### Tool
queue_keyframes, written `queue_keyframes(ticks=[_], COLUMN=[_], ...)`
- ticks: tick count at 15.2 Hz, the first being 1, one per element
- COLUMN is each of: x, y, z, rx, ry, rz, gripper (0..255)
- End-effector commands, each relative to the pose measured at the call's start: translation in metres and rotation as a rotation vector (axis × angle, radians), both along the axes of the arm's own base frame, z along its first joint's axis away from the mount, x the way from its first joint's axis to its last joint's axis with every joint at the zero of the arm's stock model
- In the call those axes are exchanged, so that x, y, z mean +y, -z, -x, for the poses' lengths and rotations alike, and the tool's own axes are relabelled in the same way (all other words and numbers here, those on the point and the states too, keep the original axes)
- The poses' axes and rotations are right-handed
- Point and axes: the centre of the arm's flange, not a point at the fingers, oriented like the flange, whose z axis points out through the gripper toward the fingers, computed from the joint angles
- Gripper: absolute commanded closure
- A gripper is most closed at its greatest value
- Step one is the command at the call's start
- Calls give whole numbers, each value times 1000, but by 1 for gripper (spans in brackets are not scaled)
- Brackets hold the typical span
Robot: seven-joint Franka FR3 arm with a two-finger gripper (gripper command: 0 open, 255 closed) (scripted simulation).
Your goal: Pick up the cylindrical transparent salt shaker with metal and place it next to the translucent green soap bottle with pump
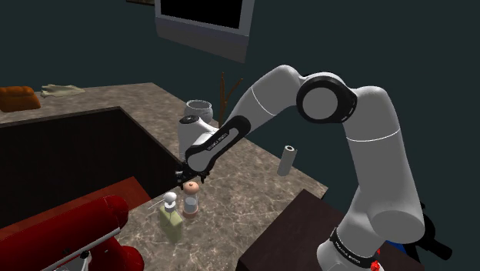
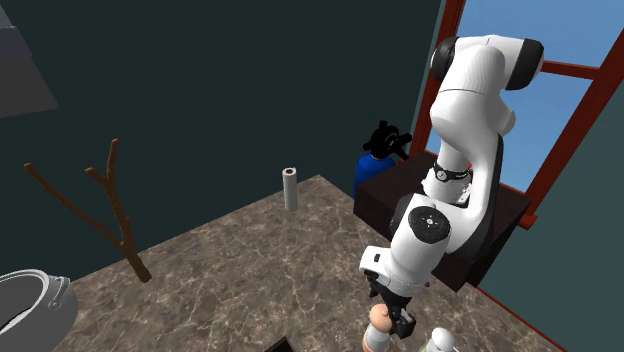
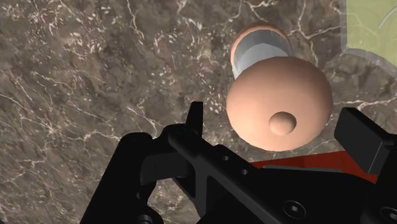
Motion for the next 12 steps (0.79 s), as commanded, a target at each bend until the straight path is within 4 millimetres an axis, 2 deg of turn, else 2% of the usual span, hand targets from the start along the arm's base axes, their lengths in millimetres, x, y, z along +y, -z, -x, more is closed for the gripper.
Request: queue_keyframes(ticks=[1,4,12], x=[1,4,4], y=[-13,-50,-50], z=[0,1,1], rx=[0,0,0], ry=[0,0,0], rz=[0,0,0], gripper=[0,0,0])
